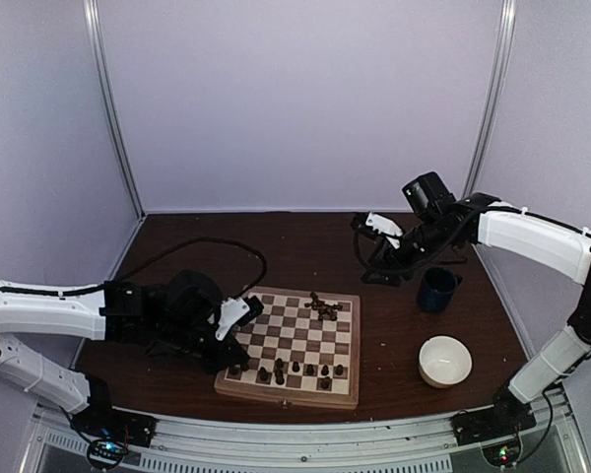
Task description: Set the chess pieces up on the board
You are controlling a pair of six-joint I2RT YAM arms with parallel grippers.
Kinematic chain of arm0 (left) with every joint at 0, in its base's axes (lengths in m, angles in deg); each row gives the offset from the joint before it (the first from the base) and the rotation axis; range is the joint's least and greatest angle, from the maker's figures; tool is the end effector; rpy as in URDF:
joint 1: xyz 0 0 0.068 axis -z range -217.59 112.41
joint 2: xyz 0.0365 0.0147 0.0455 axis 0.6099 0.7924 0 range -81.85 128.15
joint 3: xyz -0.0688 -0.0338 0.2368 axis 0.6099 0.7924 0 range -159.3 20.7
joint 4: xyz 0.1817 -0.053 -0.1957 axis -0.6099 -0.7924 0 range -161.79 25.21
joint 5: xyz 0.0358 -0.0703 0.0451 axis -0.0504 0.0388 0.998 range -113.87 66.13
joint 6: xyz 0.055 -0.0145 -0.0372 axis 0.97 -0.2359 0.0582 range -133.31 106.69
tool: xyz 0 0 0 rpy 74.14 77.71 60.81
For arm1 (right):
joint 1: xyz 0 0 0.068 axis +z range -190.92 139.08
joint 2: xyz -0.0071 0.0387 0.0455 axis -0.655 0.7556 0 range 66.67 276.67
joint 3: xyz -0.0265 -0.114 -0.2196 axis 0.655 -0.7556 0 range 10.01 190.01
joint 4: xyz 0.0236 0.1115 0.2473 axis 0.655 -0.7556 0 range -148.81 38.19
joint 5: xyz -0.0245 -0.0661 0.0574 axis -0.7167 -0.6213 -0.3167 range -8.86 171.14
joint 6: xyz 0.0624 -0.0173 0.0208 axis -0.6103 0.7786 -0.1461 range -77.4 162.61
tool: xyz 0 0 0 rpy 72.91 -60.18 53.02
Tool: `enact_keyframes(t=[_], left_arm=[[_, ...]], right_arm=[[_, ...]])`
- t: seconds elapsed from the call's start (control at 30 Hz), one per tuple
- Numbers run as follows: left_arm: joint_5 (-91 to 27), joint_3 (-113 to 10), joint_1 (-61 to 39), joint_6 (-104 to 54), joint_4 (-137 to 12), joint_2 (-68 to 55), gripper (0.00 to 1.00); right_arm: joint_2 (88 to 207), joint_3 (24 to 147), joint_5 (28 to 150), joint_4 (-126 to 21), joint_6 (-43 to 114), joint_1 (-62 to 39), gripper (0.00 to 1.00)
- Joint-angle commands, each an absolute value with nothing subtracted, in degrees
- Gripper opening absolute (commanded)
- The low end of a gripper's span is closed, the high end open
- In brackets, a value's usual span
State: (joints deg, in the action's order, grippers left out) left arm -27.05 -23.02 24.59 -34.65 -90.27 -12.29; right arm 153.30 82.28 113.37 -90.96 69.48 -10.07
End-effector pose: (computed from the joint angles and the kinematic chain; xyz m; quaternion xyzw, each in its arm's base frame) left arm 0.1252 -0.2435 0.1796 0.3377 0.8807 -0.2401 0.2296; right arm 0.2776 0.1997 0.2500 -0.5165 0.7571 0.2740 0.2914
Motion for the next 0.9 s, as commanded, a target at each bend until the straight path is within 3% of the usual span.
enact_keyframes(t=[0.0, 0.87], left_arm=[[-22.4, -24.8, 26.8, -31.1, -91.8, -9.1, 0.0], [-25.9, -25.5, 27.0, -30.7, -86.5, -2.3, 0.0]], right_arm=[[153.8, 83.4, 113.6, -90.3, 69.9, -10.2, 0.63], [154.5, 83.1, 113.2, -90.2, 70.5, -10.2, 0.63]])
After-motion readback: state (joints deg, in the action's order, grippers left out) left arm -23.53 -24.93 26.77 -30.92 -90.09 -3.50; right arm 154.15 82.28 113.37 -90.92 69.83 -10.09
